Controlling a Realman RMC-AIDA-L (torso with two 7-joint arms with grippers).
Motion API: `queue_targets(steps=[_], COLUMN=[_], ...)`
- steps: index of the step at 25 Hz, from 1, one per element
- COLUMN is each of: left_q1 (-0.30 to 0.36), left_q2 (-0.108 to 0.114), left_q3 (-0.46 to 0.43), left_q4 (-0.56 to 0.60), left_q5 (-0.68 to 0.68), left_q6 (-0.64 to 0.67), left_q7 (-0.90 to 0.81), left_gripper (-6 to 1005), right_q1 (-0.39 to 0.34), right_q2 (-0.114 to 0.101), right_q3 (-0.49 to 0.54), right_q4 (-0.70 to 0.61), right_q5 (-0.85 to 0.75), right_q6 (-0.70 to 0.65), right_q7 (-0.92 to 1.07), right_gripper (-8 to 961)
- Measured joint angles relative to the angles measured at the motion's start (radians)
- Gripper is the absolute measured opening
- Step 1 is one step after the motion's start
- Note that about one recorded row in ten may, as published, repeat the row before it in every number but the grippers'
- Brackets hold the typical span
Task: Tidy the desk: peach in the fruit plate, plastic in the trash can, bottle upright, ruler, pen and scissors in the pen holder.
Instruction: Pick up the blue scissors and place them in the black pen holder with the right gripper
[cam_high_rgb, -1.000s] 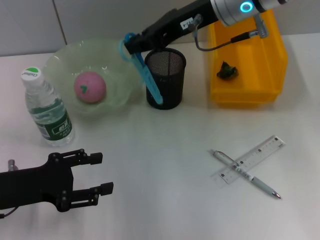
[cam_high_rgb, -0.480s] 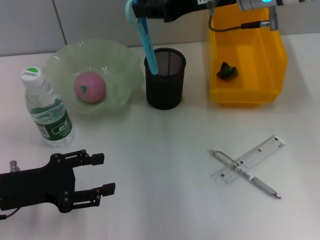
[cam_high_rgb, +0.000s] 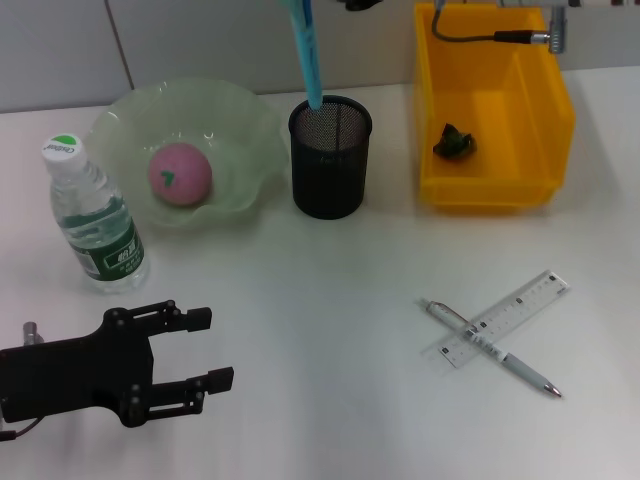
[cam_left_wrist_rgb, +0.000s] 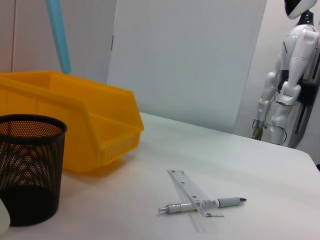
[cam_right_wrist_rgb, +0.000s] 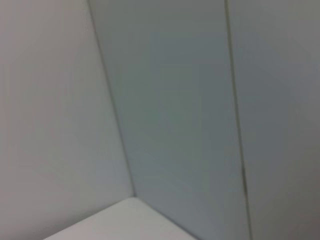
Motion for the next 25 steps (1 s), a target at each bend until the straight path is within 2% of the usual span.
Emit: queue_targets(steps=[14,25], left_q1=[0.003,-0.009], left_q2=[-0.001,-0.001], left_q3=[0.000,0.008], left_q4=[0.003,0.002], left_q5=[0.000,0.004], left_q6=[-0.002,-0.004], left_q7=[0.002,0.018], left_gripper=[753,753], right_q1=[-0.023,0.004], right_q2=[-0.002,0.002], right_q3=[0.003,-0.011], right_q4=[0.112,0.234], right_q5=[0.087,0.105], right_q6=[0.160,0.238], right_q7=[-0.128,-0.227], right_gripper=[122,125])
